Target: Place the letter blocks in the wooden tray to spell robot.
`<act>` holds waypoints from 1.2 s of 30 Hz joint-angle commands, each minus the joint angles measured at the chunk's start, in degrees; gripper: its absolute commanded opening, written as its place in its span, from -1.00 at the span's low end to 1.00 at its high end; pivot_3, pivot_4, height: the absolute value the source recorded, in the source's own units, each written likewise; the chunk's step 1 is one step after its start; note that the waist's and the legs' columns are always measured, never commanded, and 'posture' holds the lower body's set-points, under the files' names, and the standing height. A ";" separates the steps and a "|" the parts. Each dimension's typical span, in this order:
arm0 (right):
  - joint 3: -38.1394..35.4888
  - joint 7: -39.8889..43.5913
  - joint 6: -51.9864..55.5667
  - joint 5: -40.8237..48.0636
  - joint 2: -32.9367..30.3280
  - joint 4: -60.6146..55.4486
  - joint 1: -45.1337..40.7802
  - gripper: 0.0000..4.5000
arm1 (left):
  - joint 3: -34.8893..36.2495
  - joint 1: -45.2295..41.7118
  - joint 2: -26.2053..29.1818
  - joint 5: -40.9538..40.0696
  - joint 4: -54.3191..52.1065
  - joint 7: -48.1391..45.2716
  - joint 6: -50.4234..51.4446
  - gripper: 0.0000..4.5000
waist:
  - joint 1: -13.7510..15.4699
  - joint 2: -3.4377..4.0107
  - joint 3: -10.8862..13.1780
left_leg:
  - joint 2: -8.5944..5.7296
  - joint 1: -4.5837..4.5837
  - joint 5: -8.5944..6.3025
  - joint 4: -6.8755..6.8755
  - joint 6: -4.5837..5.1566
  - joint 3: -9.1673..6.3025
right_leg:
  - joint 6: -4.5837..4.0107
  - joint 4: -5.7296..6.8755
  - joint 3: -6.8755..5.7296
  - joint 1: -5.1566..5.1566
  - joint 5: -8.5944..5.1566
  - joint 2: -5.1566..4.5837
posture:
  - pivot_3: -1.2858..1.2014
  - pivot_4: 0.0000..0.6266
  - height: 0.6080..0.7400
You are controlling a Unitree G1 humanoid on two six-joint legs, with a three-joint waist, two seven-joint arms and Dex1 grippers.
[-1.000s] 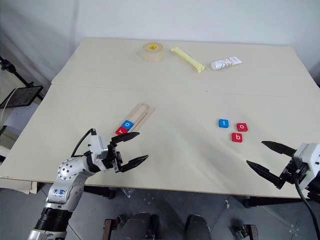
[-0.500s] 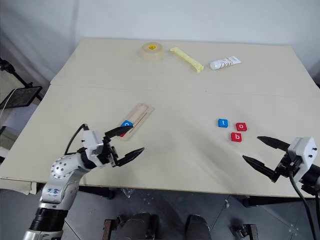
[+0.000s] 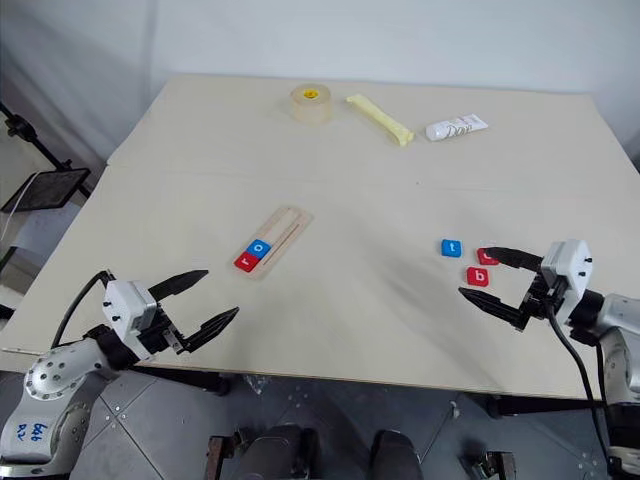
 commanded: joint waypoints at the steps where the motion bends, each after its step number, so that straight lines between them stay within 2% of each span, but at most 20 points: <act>1: 0.71 1.85 -0.74 -0.11 -1.37 0.34 -2.06 0.98 | 2.69 -1.22 1.50 -0.10 -2.98 4.04 4.50 1.00 | -0.15 0.00 0.00 | 0.00 0.00 0.00 0.00 0.00 0.00 | 0.00 0.00 -0.03 0.00 0.00 0.01 | 0.03 -0.52 1.00; 5: 2.39 2.27 -0.93 -0.88 -0.96 1.38 -4.68 0.98 | 1.53 -8.96 3.79 1.37 -3.41 13.01 18.37 1.00 | -0.11 0.00 0.00 | 0.03 0.00 0.01 0.05 -0.01 0.03 | 0.00 0.05 -0.09 -0.01 0.00 0.06 | 0.03 -0.52 1.00; 8: 2.89 2.26 -0.85 -1.13 -0.76 1.76 -5.32 0.98 | -0.09 -12.76 5.11 2.27 -4.14 16.00 25.11 1.00 | -0.15 -0.02 0.01 | 0.01 -0.01 0.00 0.13 0.00 -0.02 | 0.00 0.17 -0.07 -0.03 0.00 0.05 | 0.03 -0.52 1.00; 12: 3.53 2.20 -0.40 -1.21 -0.21 1.62 -5.67 0.98 | -5.31 -22.31 6.32 4.29 -4.48 21.13 38.66 1.00 | -0.02 -0.05 0.03 | -0.01 0.00 -0.09 0.05 0.01 -0.04 | 0.00 0.26 -0.09 -0.09 0.00 0.04 | 0.03 -0.52 1.00; 15: 3.88 2.32 0.00 -1.12 -0.21 1.32 -5.49 0.98 | -9.91 -31.15 6.28 4.57 -2.73 22.99 50.27 1.00 | 0.19 -0.09 0.05 | -0.03 -0.10 -0.09 0.18 0.01 -0.20 | 0.00 0.29 -0.15 -0.07 0.00 0.07 | 0.03 -0.52 1.00; 22: 4.15 2.19 0.63 -0.83 -0.52 0.48 -4.59 0.98 | -14.82 -42.06 4.08 4.82 -0.67 24.98 65.63 1.00 | -0.32 -0.12 0.07 | 0.00 -0.10 -0.09 0.10 -0.02 -0.13 | 0.00 0.27 -0.10 -0.14 0.00 0.14 | 0.03 -0.52 1.00; 28: 3.92 2.04 1.27 -0.71 -0.63 -0.35 -3.83 0.98 | -17.31 -45.23 2.42 5.46 1.80 25.60 71.96 1.00 | -0.14 -0.14 0.09 | 0.00 -0.10 -0.09 0.12 -0.02 -0.14 | 0.01 0.26 -0.04 -0.13 0.00 0.13 | 0.03 -0.52 1.00; 36: 3.68 1.93 1.79 -0.55 -0.85 -1.03 -3.36 0.98 | -19.61 -46.37 1.28 5.74 5.21 24.82 71.33 1.00 | -0.06 -0.20 0.12 | -0.02 -0.12 -0.09 0.14 -0.03 -0.16 | 0.01 0.23 -0.02 -0.12 0.00 0.13 | 0.03 -0.52 1.00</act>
